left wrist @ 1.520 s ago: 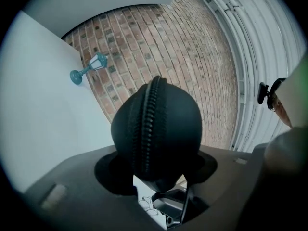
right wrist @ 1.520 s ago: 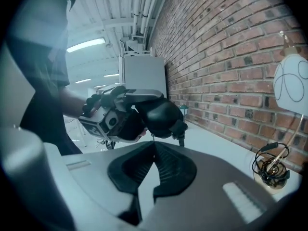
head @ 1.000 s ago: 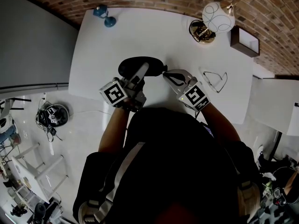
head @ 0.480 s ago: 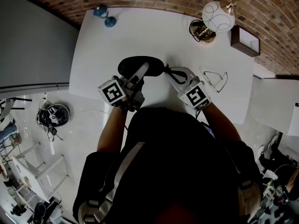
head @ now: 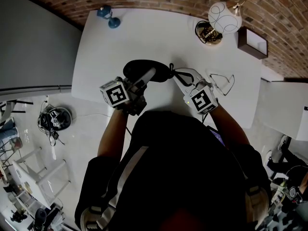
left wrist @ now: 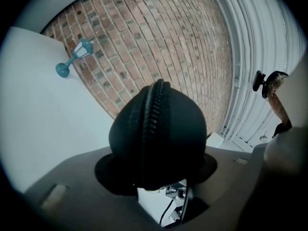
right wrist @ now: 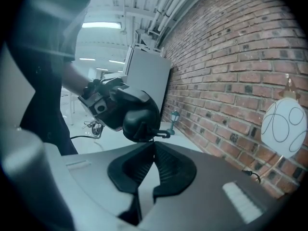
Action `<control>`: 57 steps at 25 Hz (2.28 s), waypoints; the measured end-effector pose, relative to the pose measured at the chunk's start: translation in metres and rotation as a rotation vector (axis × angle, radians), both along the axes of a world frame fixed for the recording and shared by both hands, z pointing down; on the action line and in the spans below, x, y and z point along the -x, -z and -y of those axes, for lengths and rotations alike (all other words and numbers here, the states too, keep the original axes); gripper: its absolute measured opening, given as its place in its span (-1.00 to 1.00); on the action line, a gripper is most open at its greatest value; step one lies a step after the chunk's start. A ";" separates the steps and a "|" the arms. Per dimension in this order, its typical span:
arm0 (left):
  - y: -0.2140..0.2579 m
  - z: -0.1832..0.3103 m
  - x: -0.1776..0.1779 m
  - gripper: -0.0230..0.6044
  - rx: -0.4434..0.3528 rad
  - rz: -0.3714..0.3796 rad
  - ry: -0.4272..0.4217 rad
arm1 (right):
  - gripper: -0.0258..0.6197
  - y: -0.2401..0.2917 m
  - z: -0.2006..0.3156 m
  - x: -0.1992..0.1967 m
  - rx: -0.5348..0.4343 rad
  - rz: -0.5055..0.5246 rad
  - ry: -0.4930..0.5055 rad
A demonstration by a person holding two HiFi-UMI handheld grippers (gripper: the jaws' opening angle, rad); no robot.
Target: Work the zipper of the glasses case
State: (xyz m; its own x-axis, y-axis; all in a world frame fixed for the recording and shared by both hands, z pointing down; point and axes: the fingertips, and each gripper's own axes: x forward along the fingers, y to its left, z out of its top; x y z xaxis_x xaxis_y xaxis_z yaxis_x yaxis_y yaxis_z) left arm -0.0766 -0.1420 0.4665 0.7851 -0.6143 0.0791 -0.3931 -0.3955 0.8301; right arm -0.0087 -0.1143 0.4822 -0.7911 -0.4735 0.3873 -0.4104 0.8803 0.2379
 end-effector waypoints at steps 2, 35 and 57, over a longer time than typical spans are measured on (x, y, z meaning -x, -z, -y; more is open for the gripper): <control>-0.001 -0.001 -0.004 -0.14 -0.026 0.006 -0.031 | -0.91 -0.001 0.000 0.000 -0.008 -0.016 0.006; -0.031 -0.027 -0.041 -0.13 -0.095 0.331 -0.347 | -0.90 -0.004 -0.001 0.016 -0.064 -0.109 0.047; -0.056 -0.041 -0.052 -0.12 -0.148 0.560 -0.566 | -0.90 0.008 0.000 0.030 -0.067 -0.077 0.057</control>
State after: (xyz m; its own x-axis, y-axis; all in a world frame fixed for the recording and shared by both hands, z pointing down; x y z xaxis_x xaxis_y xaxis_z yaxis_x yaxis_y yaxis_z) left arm -0.0242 -0.1007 0.5229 0.8482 -0.1702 0.5016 -0.4420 -0.7494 0.4930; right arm -0.0387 -0.1143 0.4743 -0.7867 -0.4553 0.4169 -0.3381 0.8828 0.3261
